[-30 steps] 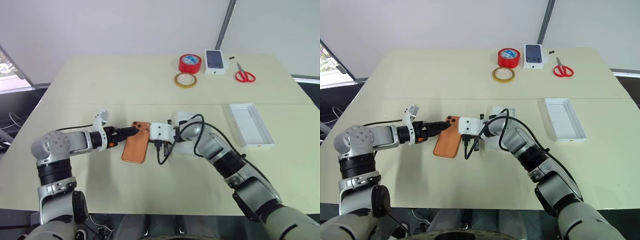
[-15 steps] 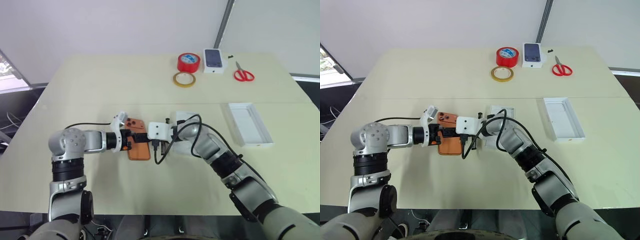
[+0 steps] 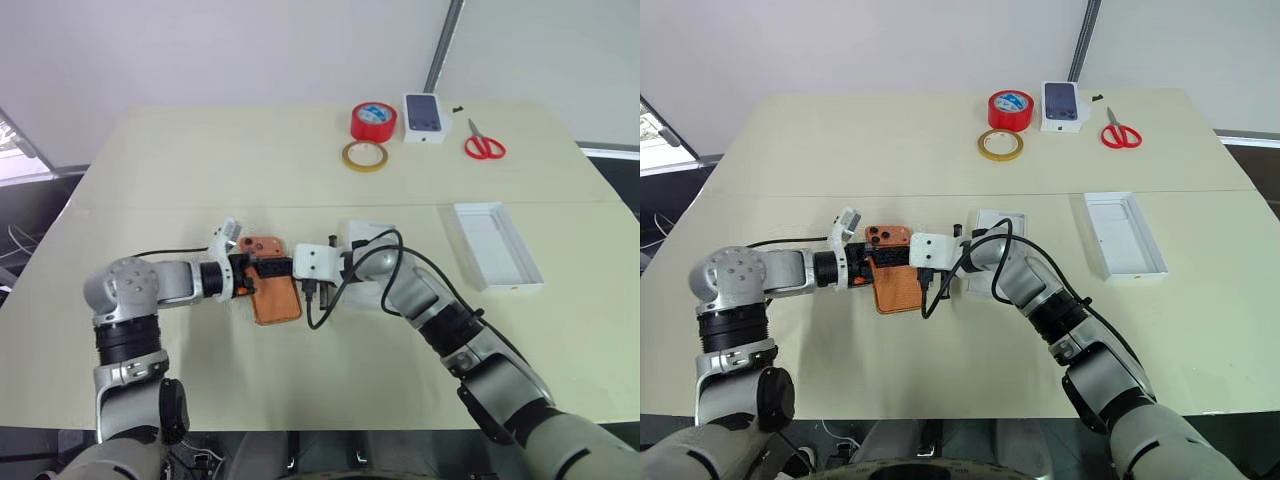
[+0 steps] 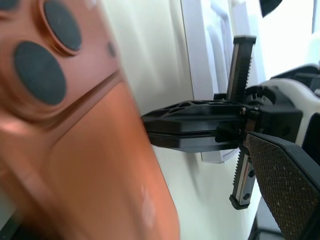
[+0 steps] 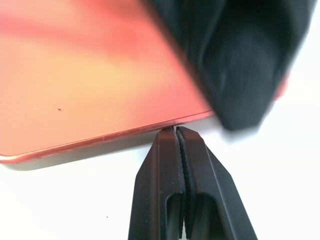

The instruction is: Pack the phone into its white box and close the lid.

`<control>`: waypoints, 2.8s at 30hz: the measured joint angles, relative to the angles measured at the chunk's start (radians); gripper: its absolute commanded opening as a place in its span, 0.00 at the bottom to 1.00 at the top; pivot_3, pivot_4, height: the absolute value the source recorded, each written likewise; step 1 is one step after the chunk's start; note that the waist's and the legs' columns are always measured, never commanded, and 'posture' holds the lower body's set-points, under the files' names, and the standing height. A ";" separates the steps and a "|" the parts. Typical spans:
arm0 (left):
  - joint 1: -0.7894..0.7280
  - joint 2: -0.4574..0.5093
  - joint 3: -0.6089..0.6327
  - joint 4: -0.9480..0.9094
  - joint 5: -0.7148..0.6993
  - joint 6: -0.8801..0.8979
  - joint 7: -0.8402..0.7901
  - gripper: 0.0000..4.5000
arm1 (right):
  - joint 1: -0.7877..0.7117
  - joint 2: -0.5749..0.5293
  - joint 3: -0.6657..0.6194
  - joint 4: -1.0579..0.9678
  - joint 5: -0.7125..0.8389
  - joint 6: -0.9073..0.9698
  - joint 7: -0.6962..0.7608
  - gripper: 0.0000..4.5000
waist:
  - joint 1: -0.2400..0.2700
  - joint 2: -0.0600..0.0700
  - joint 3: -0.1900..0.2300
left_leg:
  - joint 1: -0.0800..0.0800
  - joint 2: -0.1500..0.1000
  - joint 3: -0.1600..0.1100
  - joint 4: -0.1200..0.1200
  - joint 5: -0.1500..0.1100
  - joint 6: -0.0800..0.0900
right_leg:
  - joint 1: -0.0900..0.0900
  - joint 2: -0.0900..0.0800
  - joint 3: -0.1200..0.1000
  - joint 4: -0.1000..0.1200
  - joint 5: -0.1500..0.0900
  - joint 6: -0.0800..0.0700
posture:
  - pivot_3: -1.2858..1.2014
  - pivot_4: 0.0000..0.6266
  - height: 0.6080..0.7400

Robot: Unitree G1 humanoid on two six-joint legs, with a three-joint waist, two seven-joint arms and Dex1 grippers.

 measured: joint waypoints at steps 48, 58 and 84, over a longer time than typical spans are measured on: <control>0.147 -0.083 0.143 -0.021 -0.088 -0.095 -0.023 0.00 | 0.085 -0.018 -0.302 -0.245 0.445 0.216 0.133 0.29 | 0.006 -0.003 0.005 | -0.016 0.000 -0.001 -0.001 0.000 0.000 | -0.014 0.000 0.000 -0.003 0.001 -0.001 | 0.52 0.24 1.00; 0.190 -0.012 -0.003 -0.014 -0.085 -0.225 -0.165 0.00 | 0.361 -0.340 -0.322 -0.434 0.452 0.107 0.224 0.84 | 0.008 -0.004 0.009 | -0.018 0.000 -0.001 -0.001 -0.002 0.003 | -0.014 -0.001 0.000 -0.007 0.000 -0.001 | 0.52 0.24 1.00; 0.158 0.050 -0.127 0.045 -0.087 -0.307 -0.250 0.00 | 0.518 -0.438 -0.337 -0.431 0.374 -0.123 0.116 0.01 | 0.013 -0.005 0.011 | -0.017 0.001 -0.001 0.001 0.000 0.002 | -0.013 0.000 -0.001 -0.005 0.001 -0.001 | 0.52 0.24 1.00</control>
